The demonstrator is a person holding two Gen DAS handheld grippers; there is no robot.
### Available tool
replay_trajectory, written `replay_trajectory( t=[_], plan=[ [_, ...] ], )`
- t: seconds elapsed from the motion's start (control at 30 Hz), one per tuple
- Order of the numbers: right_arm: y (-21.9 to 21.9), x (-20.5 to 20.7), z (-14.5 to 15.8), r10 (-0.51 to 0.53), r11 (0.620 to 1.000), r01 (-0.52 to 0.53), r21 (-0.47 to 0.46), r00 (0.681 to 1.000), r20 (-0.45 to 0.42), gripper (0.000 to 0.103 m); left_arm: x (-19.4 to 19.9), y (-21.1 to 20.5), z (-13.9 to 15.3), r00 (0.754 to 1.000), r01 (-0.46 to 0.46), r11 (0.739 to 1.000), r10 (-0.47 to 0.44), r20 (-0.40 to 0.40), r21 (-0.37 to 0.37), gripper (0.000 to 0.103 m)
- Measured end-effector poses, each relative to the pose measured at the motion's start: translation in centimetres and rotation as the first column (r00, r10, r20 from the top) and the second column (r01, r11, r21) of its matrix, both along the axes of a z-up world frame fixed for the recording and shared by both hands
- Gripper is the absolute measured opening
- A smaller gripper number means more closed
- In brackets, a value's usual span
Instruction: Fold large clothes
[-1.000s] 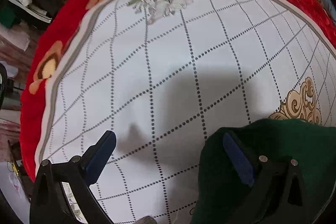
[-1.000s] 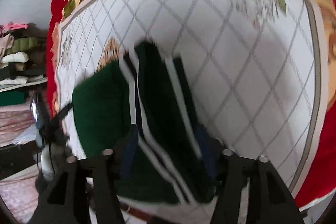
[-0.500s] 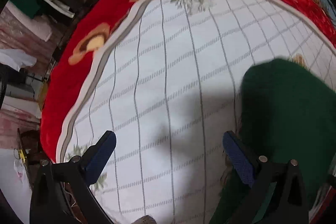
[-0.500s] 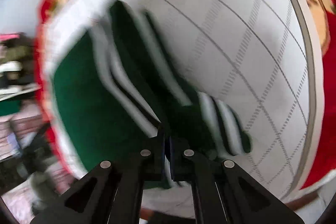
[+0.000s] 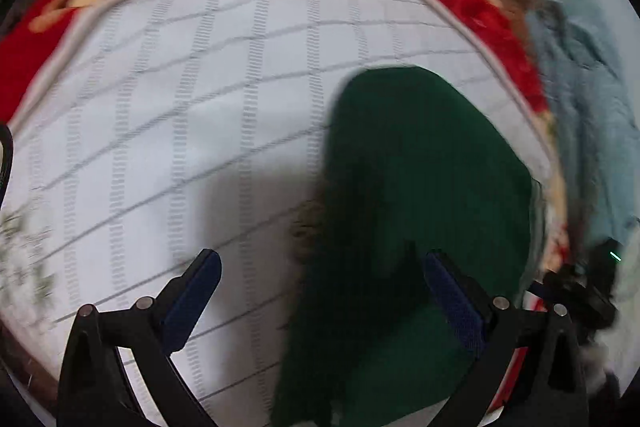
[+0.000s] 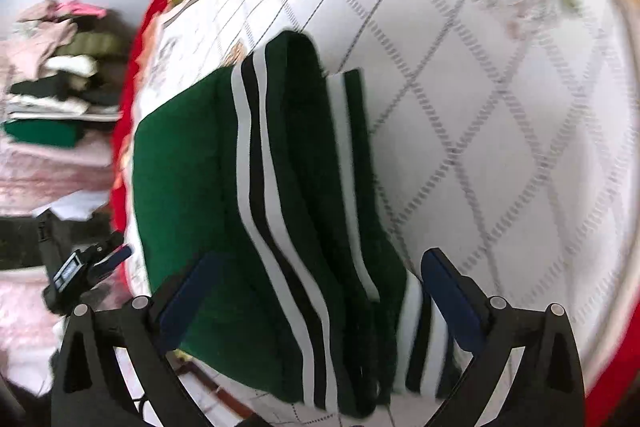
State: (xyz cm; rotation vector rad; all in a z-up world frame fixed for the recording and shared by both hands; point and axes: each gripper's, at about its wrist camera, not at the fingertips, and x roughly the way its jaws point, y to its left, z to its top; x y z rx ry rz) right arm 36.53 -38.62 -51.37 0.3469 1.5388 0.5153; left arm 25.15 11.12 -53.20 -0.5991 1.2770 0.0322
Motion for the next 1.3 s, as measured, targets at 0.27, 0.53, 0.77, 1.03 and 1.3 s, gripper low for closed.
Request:
replay_trajectory(
  t=[0.27, 0.53, 0.77, 1.03, 1.3],
  plan=[
    [2.2, 2.1, -7.4, 0.104, 0.98, -0.076, 0.186, 0.983, -0.15, 0.103, 1.7, -1.3, -3.3, 0.997, 0.072, 0.991, -0.071, 0.012, -0.116, 0.103],
    [4.3, 0.6, -6.4, 0.152, 0.861, 0.009, 0.508, 0.95, -0.274, 0.094, 1.4, -0.7, -3.9, 0.997, 0.076, 0.986, -0.073, 0.024, -0.151, 0.103],
    [4.4, -1.9, -8.6, 0.125, 0.92, 0.009, 0.392, 0.94, -0.316, 0.092, 1.5, -0.2, -4.5, 0.992, 0.123, 0.978, -0.121, 0.019, -0.166, 0.103],
    [7.2, -2.7, -8.3, 0.066, 0.929, 0.045, 0.366, 0.956, -0.286, 0.065, 2.0, -1.8, -2.2, 0.982, 0.169, 0.984, -0.163, 0.092, -0.05, 0.1],
    [8.8, -2.8, -4.4, 0.023, 0.927, 0.068, 0.368, 0.971, -0.239, 0.056, 3.1, -0.9, 0.4, 0.972, 0.203, 0.979, -0.198, 0.128, -0.024, 0.087]
  ],
)
